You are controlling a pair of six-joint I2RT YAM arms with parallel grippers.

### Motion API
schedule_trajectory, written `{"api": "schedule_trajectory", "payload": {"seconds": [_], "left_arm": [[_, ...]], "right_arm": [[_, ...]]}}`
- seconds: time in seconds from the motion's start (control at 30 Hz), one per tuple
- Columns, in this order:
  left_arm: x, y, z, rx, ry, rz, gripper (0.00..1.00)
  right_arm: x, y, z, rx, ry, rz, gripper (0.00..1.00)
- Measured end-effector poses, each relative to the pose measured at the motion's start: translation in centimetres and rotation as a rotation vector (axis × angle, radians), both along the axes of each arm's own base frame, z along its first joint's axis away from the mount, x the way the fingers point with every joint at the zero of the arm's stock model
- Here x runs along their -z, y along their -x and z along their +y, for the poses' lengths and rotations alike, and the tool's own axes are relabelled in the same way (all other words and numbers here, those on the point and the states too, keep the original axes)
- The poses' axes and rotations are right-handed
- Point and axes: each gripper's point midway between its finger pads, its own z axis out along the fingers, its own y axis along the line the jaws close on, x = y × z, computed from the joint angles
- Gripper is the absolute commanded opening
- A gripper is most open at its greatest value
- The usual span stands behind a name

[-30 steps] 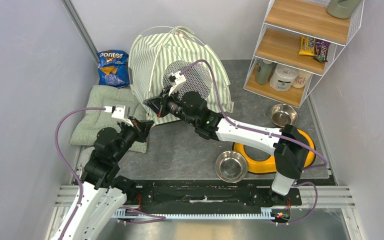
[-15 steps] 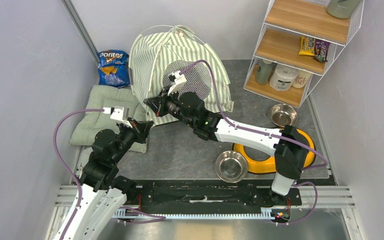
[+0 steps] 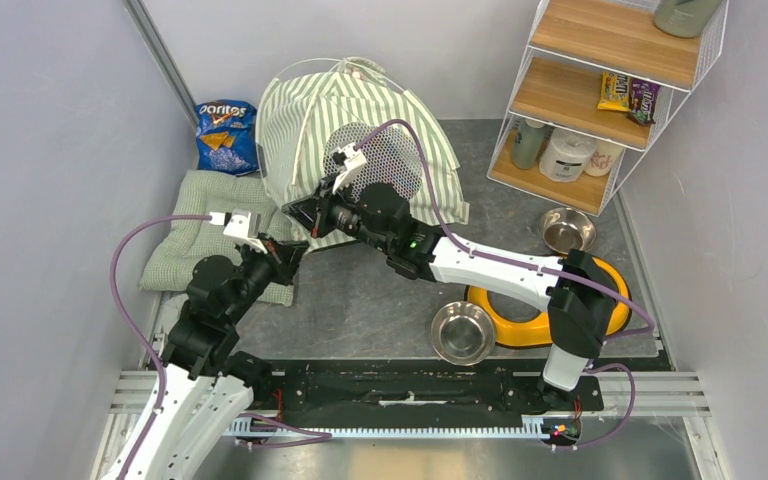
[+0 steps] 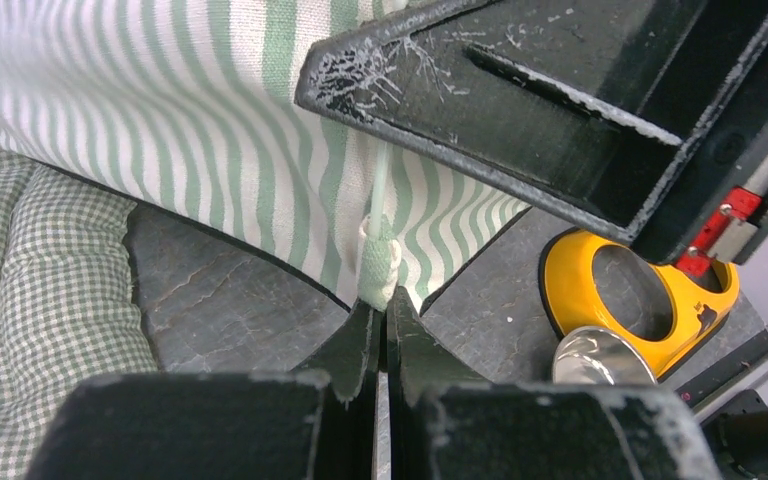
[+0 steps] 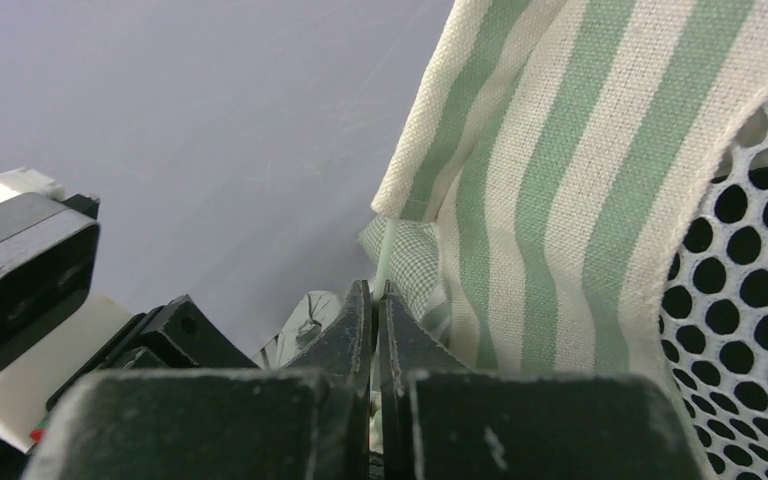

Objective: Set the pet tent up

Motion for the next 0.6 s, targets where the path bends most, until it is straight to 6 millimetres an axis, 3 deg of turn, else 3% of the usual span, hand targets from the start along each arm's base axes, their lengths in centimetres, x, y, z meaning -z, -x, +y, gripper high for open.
{"api": "schedule_trajectory", "payload": {"seconds": [0.27,0.6], "left_arm": [[0.3,-0.5,-0.2,-0.002,-0.006,0.013,0.02],[-0.4,0.0,0.1,0.004,-0.025,-0.031,0.02]], "right_arm": [[0.1,0.3,0.1,-0.047,0.005,-0.012,0.0],[0.6,-0.9,-0.5,0.063,0.029,0.004,0.0]]}}
